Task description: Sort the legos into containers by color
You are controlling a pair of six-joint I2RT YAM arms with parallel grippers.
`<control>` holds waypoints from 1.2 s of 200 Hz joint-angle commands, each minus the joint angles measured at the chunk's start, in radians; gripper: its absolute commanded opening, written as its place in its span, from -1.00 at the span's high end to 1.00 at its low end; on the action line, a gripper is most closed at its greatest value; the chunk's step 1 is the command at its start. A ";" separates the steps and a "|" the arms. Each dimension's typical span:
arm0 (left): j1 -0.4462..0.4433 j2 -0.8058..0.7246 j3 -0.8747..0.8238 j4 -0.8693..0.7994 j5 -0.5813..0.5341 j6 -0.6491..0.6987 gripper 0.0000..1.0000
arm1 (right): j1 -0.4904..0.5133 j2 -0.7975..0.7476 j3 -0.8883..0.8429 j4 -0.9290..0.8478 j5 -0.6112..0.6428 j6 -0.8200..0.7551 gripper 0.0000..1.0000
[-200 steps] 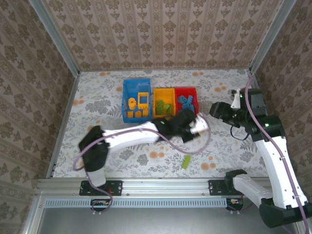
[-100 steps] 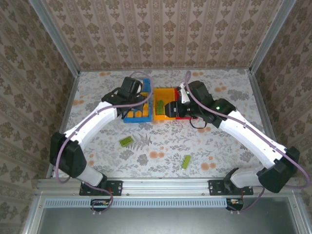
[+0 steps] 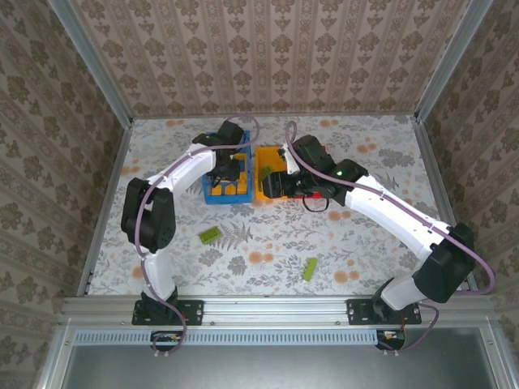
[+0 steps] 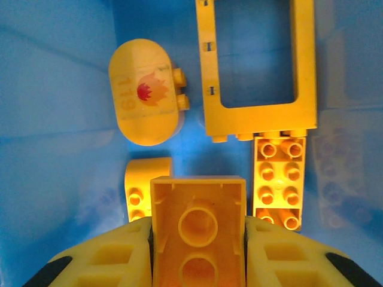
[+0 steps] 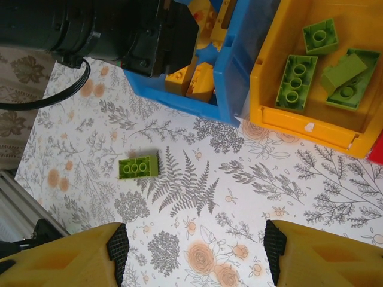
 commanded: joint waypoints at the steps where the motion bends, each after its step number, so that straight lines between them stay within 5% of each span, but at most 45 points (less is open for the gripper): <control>1: 0.010 0.020 0.024 -0.055 -0.031 -0.023 0.45 | 0.007 0.011 0.017 -0.015 -0.027 -0.009 -0.30; 90: 0.005 0.041 0.021 -0.066 -0.023 -0.023 -0.07 | 0.007 -0.039 -0.086 -0.134 -0.036 0.021 -0.36; 127: -0.015 -0.043 0.031 -0.082 -0.032 -0.020 -0.12 | 0.007 -0.082 -0.139 -0.260 -0.017 0.084 -0.38; 170: -0.096 -0.289 -0.106 0.001 -0.008 0.045 -0.29 | 0.004 -0.122 -0.268 -0.429 -0.018 0.254 -0.44; 240: -0.251 -0.883 -0.613 0.245 0.304 0.156 -0.51 | 0.044 -0.056 -0.497 -0.203 -0.091 0.541 -0.38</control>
